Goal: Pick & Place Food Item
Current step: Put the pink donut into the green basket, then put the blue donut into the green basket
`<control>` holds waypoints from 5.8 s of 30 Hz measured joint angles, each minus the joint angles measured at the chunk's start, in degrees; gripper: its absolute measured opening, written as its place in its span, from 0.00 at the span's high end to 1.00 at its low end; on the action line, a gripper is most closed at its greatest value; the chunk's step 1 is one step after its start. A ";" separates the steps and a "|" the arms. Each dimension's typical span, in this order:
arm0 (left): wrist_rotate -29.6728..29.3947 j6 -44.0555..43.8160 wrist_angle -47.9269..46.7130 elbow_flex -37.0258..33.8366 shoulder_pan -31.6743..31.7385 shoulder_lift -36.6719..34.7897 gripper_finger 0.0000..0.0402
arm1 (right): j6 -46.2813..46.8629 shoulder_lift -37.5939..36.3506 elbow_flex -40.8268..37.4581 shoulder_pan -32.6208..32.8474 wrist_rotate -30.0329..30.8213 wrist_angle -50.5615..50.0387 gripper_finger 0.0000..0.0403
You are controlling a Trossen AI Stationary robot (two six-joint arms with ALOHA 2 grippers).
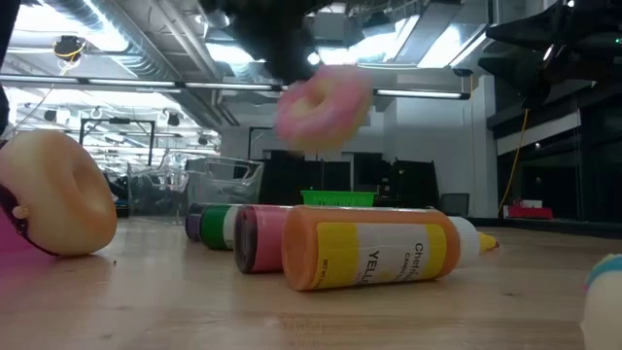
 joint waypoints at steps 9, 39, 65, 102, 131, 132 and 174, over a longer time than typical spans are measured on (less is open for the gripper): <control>5.97 3.70 5.39 7.43 9.90 -0.06 0.98 | 0.00 0.00 0.00 0.00 -0.18 0.01 0.30; 21.92 -5.24 9.21 7.35 38.26 13.05 0.98 | 0.37 0.00 0.00 -0.01 -0.15 0.18 0.30; 19.76 -2.90 4.47 7.35 39.21 19.02 0.98 | 0.48 0.00 0.00 -0.01 -0.12 -0.02 0.30; 9.81 4.90 11.33 7.33 31.60 4.90 0.54 | 0.37 0.00 0.00 0.00 -0.17 -0.04 0.30; -43.43 -18.04 3.04 -5.03 -21.81 -11.25 0.55 | 5.11 4.00 4.40 0.67 -12.87 -1.25 0.30; -43.73 -18.36 5.71 -6.19 -22.08 -10.89 0.55 | 6.14 6.06 5.07 0.89 -12.82 -1.41 0.30; -75.06 -41.60 9.78 -27.05 -34.38 -23.93 0.55 | 18.25 103.08 102.12 16.67 -34.07 -87.49 0.30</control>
